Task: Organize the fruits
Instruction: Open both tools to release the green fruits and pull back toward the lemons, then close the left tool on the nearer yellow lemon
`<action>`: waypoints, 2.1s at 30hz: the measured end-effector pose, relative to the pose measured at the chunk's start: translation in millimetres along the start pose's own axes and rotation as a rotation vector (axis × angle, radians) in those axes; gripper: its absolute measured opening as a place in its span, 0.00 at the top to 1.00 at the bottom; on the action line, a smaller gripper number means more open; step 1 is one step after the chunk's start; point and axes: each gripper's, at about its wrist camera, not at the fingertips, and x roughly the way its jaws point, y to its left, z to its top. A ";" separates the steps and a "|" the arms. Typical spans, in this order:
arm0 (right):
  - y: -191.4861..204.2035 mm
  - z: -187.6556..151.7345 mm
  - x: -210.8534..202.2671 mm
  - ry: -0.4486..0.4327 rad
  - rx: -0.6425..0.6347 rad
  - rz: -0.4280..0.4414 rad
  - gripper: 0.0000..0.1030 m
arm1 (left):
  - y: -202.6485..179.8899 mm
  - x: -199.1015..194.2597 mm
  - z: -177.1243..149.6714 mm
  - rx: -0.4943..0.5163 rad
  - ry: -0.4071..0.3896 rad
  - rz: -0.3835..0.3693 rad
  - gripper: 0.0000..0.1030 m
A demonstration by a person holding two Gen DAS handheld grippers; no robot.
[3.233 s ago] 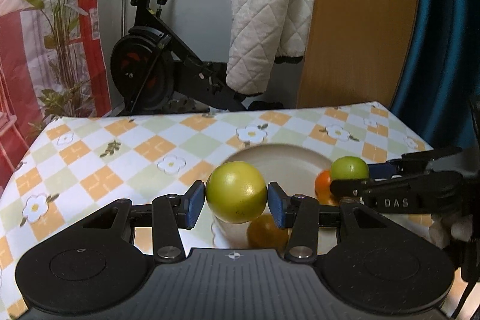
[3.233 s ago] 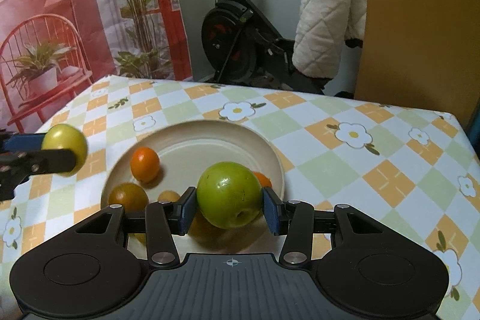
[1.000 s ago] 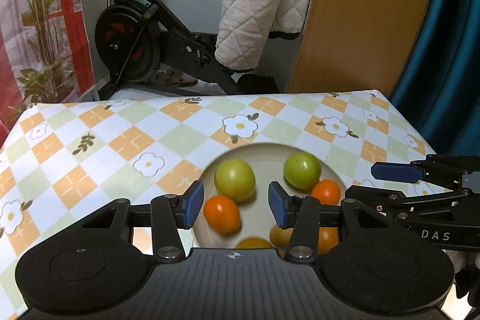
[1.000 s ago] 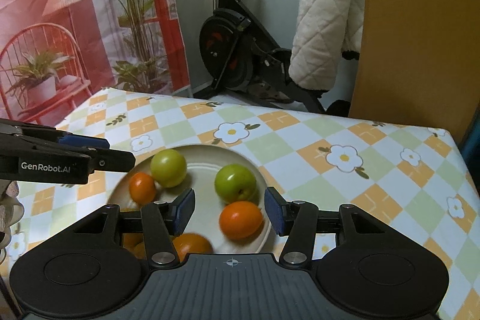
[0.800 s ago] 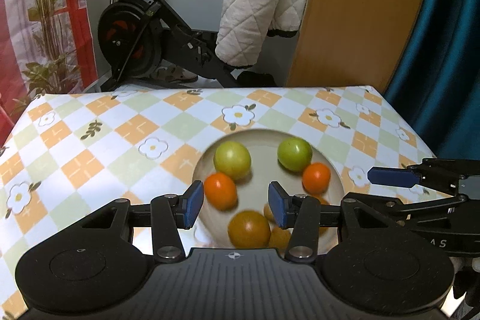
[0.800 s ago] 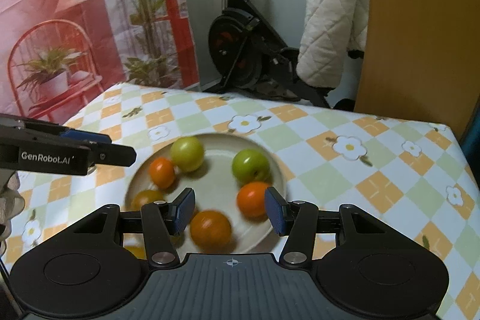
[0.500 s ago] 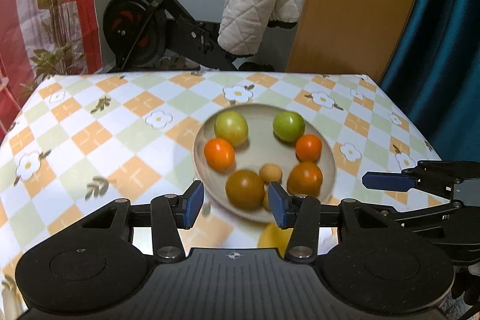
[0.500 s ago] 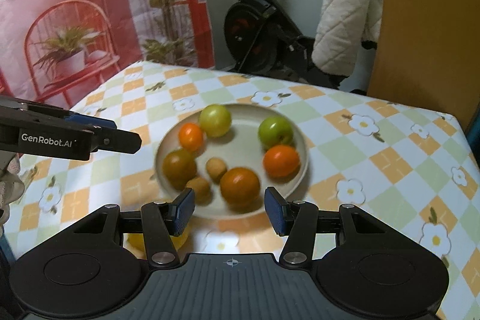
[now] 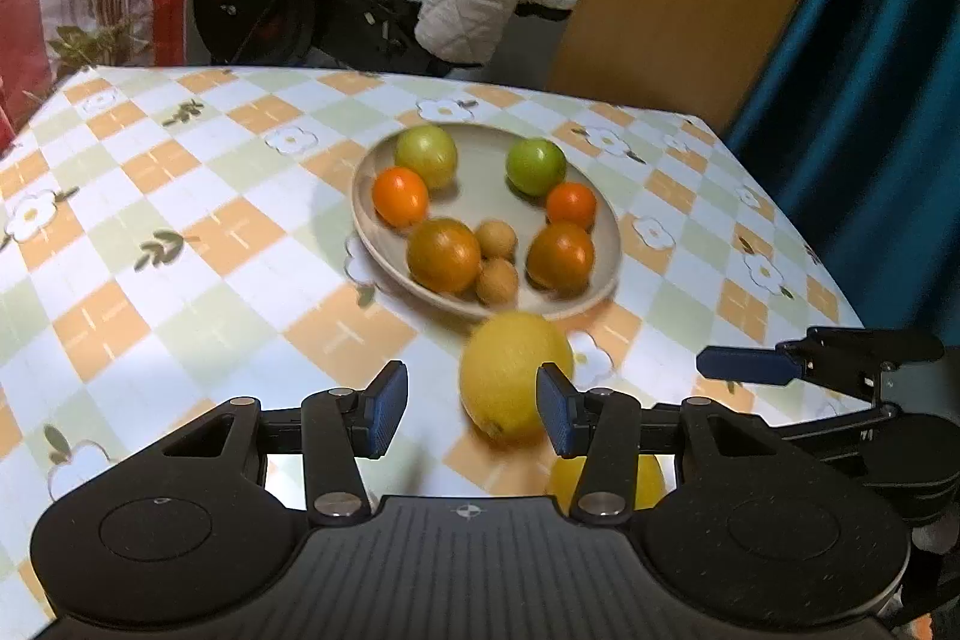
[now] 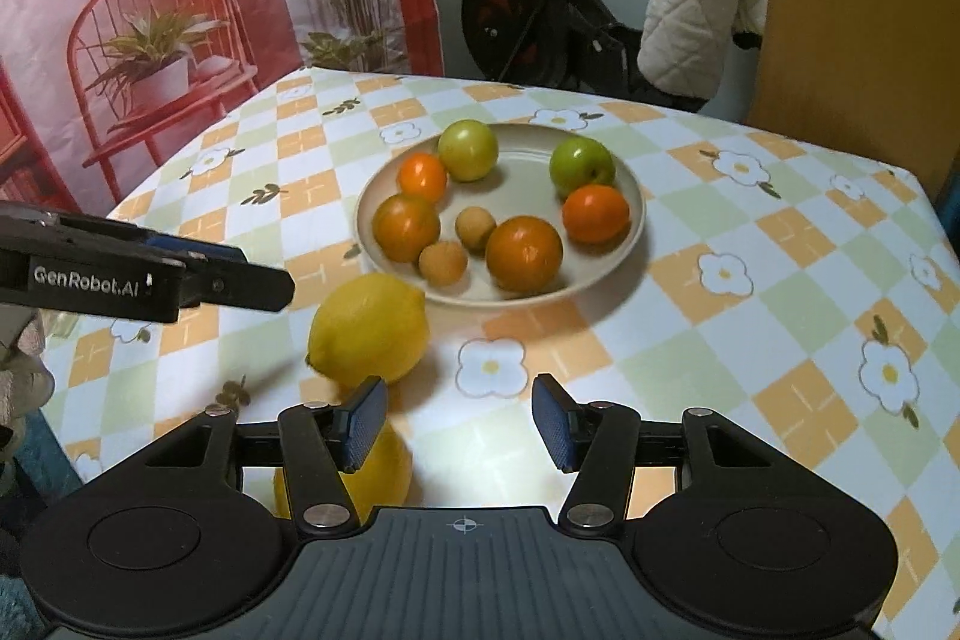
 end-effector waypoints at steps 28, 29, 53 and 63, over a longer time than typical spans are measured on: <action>36.1 -20.1 1.9 0.088 -0.091 0.144 0.48 | -17.6 11.3 -29.8 -0.007 0.107 -0.167 0.51; 36.7 -20.6 2.9 0.090 -0.092 0.146 0.48 | -17.6 11.6 -30.1 -0.008 0.110 -0.171 0.51; 36.0 -25.7 9.9 0.109 -0.061 0.162 0.51 | -16.5 22.2 -36.5 -0.045 0.151 -0.223 0.47; 31.4 -22.0 4.2 0.077 -0.036 0.159 0.52 | -22.8 15.9 -28.4 -0.012 0.113 -0.209 0.49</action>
